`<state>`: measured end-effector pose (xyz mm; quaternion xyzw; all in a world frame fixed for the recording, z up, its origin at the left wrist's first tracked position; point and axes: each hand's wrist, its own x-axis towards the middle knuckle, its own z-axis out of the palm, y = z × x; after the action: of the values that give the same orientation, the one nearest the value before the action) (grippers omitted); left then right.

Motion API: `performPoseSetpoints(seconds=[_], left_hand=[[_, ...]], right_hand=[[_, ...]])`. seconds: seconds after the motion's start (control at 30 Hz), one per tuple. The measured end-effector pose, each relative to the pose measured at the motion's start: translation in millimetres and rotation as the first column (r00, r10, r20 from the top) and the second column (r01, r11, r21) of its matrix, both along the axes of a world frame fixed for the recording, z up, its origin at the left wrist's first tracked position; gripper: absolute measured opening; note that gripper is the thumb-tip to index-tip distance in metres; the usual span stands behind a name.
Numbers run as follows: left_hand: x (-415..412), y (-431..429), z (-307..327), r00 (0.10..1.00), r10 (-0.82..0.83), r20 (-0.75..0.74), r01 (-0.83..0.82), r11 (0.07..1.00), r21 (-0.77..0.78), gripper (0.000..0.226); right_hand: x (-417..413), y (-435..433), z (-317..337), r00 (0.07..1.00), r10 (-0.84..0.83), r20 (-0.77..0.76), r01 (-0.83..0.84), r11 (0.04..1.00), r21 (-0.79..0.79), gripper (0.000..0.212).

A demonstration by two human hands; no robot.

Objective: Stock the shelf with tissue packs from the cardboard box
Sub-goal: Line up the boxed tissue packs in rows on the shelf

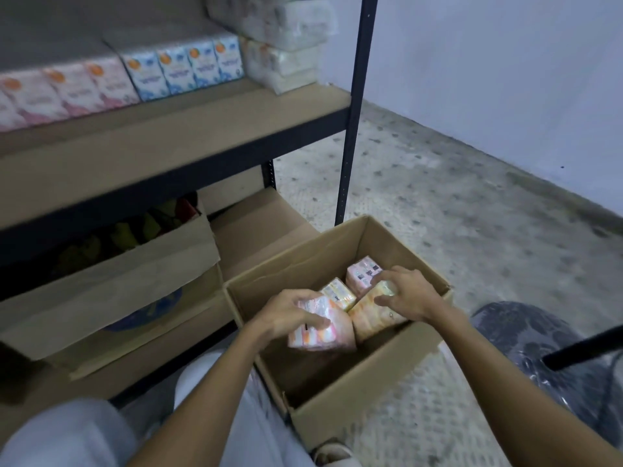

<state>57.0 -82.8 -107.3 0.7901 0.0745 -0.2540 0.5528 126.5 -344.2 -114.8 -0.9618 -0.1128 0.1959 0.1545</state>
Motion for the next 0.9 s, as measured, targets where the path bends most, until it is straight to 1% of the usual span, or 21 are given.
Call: performPoseSetpoints(seconds=[0.1, 0.2, 0.33, 0.4, 0.5, 0.57, 0.7, 0.8, 0.9], left_hand=[[-10.2, 11.3, 31.7, 0.997, -0.055, 0.062, 0.056, 0.998, -0.029, 0.042], [-18.3, 22.7, 64.2, 0.989, -0.071, 0.127, 0.076, 0.997, -0.036, 0.041], [-26.1, 39.4, 105.2, 0.971, -0.078, 0.226, 0.085, 0.996, -0.025, 0.045], [-32.7, 46.6, 126.1, 0.958, -0.064, 0.281, 0.074, 0.997, -0.024, 0.043], [-47.1, 58.6, 162.5, 0.942, -0.024, 0.336, 0.048, 0.997, -0.063, 0.042], [-55.5, 68.2, 188.0, 0.924, -0.023, 0.382, 0.049, 0.997, -0.059, 0.041], [-72.4, 90.1, 234.2, 0.871, -0.010, 0.492, 0.045, 0.997, -0.059, 0.046], [-83.2, 109.6, 262.2, 0.819, 0.041, 0.572, 0.009, 0.996, -0.084, 0.053], [-90.7, 132.7, 283.8, 0.772, 0.108, 0.626, -0.025, 0.990, -0.140, 0.057]], right_hand=[[-16.8, 1.7, 29.4, 0.997, -0.020, 0.079, 0.014, 0.996, 0.087, 0.043], [-28.5, 1.3, 57.6, 0.988, -0.042, 0.151, 0.019, 0.989, 0.149, 0.024], [-41.7, 4.9, 95.7, 0.958, -0.072, 0.277, 0.001, 0.968, 0.249, 0.024], [-48.9, 8.2, 117.0, 0.936, -0.088, 0.342, -0.016, 0.957, 0.290, 0.024], [-56.6, 15.1, 150.6, 0.884, -0.112, 0.454, -0.060, 0.935, 0.348, 0.024], [-62.8, 18.6, 174.7, 0.838, -0.128, 0.531, -0.098, 0.922, 0.376, 0.025], [-72.4, 24.8, 219.2, 0.758, -0.179, 0.628, -0.142, 0.893, 0.426, 0.023], [-75.1, 31.4, 247.2, 0.718, -0.273, 0.640, -0.175, 0.819, 0.546, 0.021], [-70.9, 40.7, 267.4, 0.641, -0.342, 0.687, -0.261, 0.745, 0.614, 0.020]])
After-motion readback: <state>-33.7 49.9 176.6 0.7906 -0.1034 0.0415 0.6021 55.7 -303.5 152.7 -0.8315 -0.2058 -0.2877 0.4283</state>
